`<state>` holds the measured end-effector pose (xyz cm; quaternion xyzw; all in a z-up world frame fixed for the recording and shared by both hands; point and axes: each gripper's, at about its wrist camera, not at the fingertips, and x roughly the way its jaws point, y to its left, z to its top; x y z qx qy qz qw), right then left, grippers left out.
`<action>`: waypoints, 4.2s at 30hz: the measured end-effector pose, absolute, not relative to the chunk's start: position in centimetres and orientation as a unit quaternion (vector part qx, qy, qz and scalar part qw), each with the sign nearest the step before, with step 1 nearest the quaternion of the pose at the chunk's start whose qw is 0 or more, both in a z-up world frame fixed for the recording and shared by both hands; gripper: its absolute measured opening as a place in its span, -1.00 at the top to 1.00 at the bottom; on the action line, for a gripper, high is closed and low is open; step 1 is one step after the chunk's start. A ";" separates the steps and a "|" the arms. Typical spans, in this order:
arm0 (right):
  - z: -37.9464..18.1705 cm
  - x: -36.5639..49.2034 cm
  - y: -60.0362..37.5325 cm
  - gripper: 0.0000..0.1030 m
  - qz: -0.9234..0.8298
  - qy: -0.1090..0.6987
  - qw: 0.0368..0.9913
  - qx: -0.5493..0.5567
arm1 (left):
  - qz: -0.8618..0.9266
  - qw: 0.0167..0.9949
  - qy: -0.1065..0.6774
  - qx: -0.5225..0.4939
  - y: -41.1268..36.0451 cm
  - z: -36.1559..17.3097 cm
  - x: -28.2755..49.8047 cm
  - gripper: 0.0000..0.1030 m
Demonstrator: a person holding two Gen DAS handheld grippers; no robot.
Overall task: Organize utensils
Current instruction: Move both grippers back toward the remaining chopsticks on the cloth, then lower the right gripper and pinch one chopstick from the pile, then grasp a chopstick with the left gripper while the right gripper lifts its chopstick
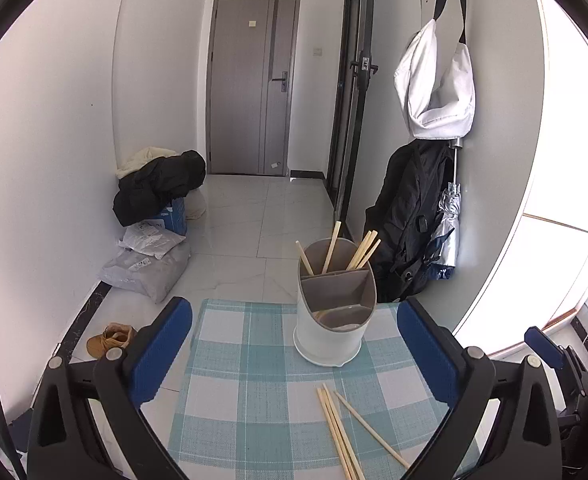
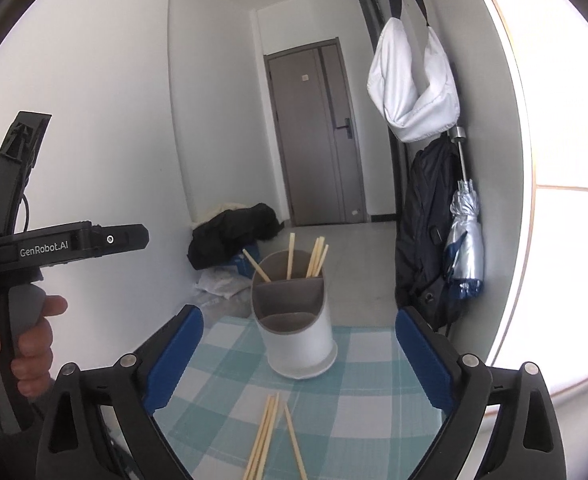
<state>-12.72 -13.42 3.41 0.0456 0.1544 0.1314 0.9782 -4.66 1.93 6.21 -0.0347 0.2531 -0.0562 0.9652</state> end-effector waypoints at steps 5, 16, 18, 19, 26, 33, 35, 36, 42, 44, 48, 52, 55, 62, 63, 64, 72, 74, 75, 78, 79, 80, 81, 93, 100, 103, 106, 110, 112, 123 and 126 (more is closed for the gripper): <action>2.5 -13.6 -13.2 -0.90 0.148 0.157 0.976 0.043 | -0.060 0.962 0.264 -0.038 1.9 4.7 -5.1 -0.95; -0.9 -12.1 -14.3 -1.00 0.121 0.215 0.967 0.061 | -0.049 0.955 0.287 -0.049 2.3 1.1 -3.0 -0.95; -1.4 -11.4 -14.2 -1.00 0.116 0.230 0.965 0.052 | -0.045 0.952 0.297 -0.051 2.4 -0.2 -2.5 -0.95; -1.6 -11.2 -14.2 -1.00 0.115 0.235 0.964 0.048 | -0.044 0.951 0.303 -0.052 2.5 -0.7 -2.4 -0.95; -3.1 -8.8 -13.6 -1.00 0.090 0.280 0.956 0.020 | -0.033 0.937 0.342 -0.060 3.8 -3.3 -0.9 -0.95; -4.5 -5.9 -10.6 -0.99 0.146 0.314 0.935 -0.082 | -0.015 0.928 0.363 -0.082 5.7 -3.8 0.5 -0.95; -5.0 -5.0 -9.4 -0.98 0.166 0.325 0.924 -0.112 | 0.000 0.927 0.366 -0.085 6.3 -3.7 0.7 -0.95; -5.4 -4.4 -8.7 -0.98 0.179 0.334 0.917 -0.125 | 0.021 0.930 0.358 -0.075 6.6 -3.5 0.6 -0.95; -8.9 -0.7 -5.9 -0.68 0.218 0.416 0.865 -0.175 | 0.046 0.935 0.344 -0.066 7.9 -3.0 0.4 -0.95; -9.9 0.2 -5.4 -0.62 0.223 0.440 0.851 -0.182 | 0.048 0.931 0.354 -0.076 8.6 -3.2 0.5 -0.95; -12.1 1.8 -4.4 -0.38 0.210 0.476 0.828 -0.210 | 0.054 0.924 0.366 -0.093 9.8 -3.7 0.7 -0.95; -13.4 2.9 -4.0 0.02 0.219 0.506 0.809 -0.206 | 0.057 0.920 0.374 -0.100 10.3 -4.1 1.0 -0.95; -13.6 2.7 -3.4 0.11 0.220 0.503 0.805 -0.225 | 0.057 0.919 0.378 -0.101 10.6 -4.3 1.3 -0.95; -13.8 1.9 -2.1 0.86 0.238 0.503 0.797 -0.234 | 0.058 0.915 0.386 -0.105 10.7 -4.5 1.7 -0.95; -13.9 1.6 -1.8 0.91 0.241 0.502 0.796 -0.236 | 0.056 0.913 0.389 -0.106 10.6 -4.6 1.7 -0.95; -13.9 1.4 -1.7 0.91 0.240 0.500 0.798 -0.236 | 0.053 0.912 0.393 -0.106 10.5 -4.7 1.8 -0.95; -11.5 1.5 -6.1 0.92 0.225 0.478 0.843 -0.097 | 0.005 0.897 0.430 -0.107 8.6 -6.4 1.8 -0.95; -10.4 1.2 -8.3 0.92 0.214 0.462 0.860 -0.037 | -0.021 0.886 0.453 -0.100 7.2 -7.3 1.9 -0.95; -10.0 1.2 -9.4 0.92 0.211 0.456 0.865 -0.007 | -0.031 0.881 0.463 -0.096 6.6 -7.6 1.9 -0.95; -9.1 0.8 -13.3 0.92 0.209 0.433 0.871 0.104 | -0.060 0.859 0.501 -0.083 4.4 -9.2 1.8 -0.95; -8.9 0.6 -14.2 0.92 0.206 0.427 0.871 0.129 | -0.071 0.850 0.516 -0.083 3.7 -9.8 1.7 -0.94; -8.7 0.4 -15.6 0.92 0.198 0.421 0.871 0.160 | -0.080 0.843 0.526 -0.083 3.2 -10.2 1.6 -0.94; -8.6 0.2 -16.4 0.92 0.196 0.416 0.870 0.176 | -0.090 0.835 0.536 -0.079 2.5 -10.6 1.5 -0.94; -5.2 -1.6 -20.0 0.92 0.175 0.350 0.892 0.228 | -0.073 0.810 0.582 -0.008 -1.3 -12.9 1.2 -0.88; -5.3 -1.3 -20.7 0.92 0.175 0.340 0.896 0.225 | -0.048 0.809 0.586 -0.001 -0.7 -13.3 0.8 -0.86; -5.0 -1.6 -20.5 0.92 0.181 0.337 0.897 0.221 | -0.035 0.807 0.589 0.011 -0.5 -13.5 1.2 -0.85; -4.7 -1.8 -20.1 0.92 0.186 0.333 0.900 0.213 | -0.032 0.807 0.590 0.008 -0.3 -13.5 1.7 -0.85; -4.4 -1.8 -19.6 0.92 0.190 0.330 0.903 0.202 | -0.021 0.808 0.589 -0.008 0.2 -13.4 2.8 -0.82; -4.3 -1.8 -19.5 0.92 0.189 0.328 0.904 0.199 | -0.012 0.808 0.589 -0.009 0.4 -13.5 3.7 -0.80; -4.2 -1.8 -19.6 0.92 0.197 0.325 0.905 0.192 | -0.003 0.813 0.583 0.001 0.4 -13.6 7.7 -0.44; -4.1 -1.8 -19.8 0.92 0.198 0.324 0.905 0.193 | -0.011 0.817 0.576 0.012 -0.5 -13.3 7.8 -0.29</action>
